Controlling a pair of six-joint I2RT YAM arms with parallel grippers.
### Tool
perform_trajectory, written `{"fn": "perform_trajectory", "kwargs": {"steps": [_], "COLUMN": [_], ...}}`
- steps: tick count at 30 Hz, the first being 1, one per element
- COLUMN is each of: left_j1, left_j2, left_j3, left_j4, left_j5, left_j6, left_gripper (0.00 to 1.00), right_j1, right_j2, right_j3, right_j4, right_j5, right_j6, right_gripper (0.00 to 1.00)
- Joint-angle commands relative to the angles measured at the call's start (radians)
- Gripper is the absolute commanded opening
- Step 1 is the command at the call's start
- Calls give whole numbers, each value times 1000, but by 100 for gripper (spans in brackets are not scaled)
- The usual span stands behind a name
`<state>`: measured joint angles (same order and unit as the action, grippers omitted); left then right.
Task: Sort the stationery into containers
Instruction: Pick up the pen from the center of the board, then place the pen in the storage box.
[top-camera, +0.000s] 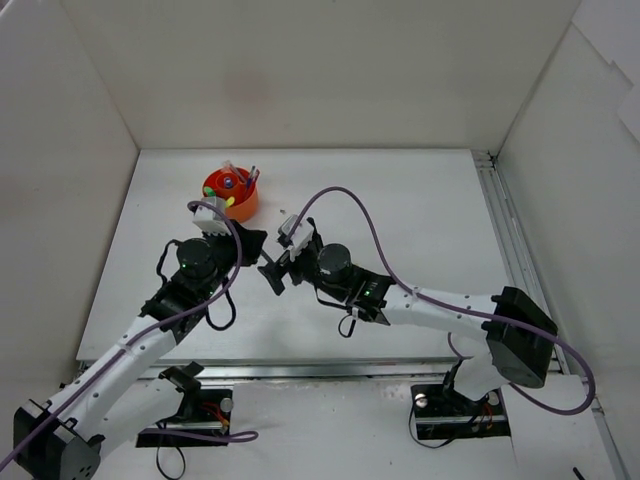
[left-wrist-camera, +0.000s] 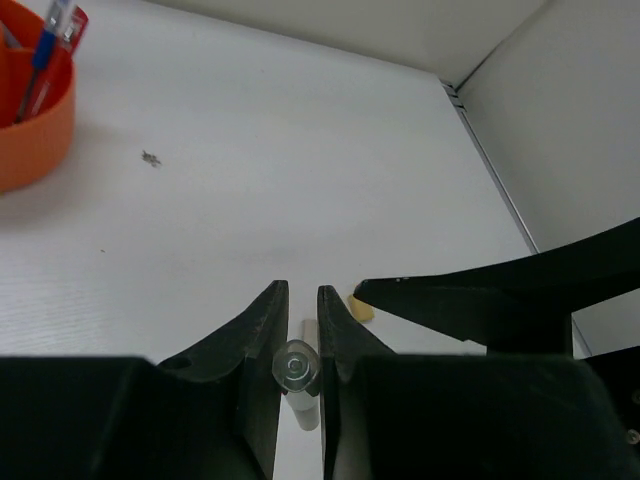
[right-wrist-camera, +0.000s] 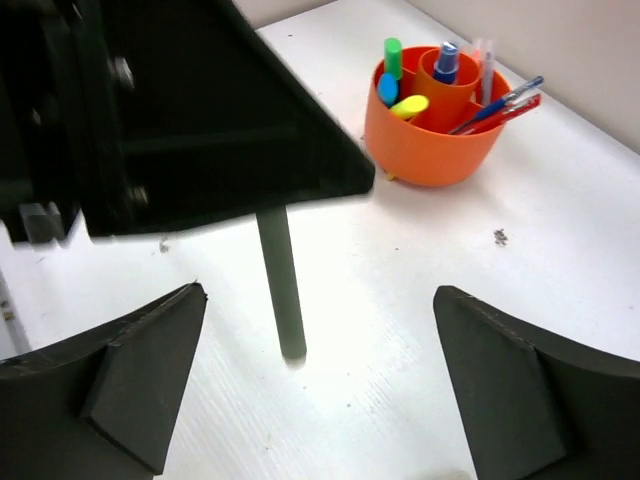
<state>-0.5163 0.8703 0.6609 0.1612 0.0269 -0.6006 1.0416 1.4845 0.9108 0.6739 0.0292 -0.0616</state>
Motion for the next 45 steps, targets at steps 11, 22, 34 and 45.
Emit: {"fn": "perform_trajectory", "kwargs": {"steps": [11,22,34,45], "left_j1": [212,398,493,539], "left_j2": [298,831,1217,1288], "left_j3": [422,1033,1315,1241], "left_j4": [84,17,0,125], "left_j5": [5,143,173,300], "left_j6": [435,591,476,381], "left_gripper": [0,0,0,0], "right_j1": [-64,-296,-456,-496], "right_j2": [-233,-334,-236,-219], "right_j3": [-156,-181,-135,-139], "right_j4": [78,-180,-243,-249], "right_j5": [193,175,3,-72], "right_j6": [54,78,121,152], "right_gripper": [98,98,98,98]}}
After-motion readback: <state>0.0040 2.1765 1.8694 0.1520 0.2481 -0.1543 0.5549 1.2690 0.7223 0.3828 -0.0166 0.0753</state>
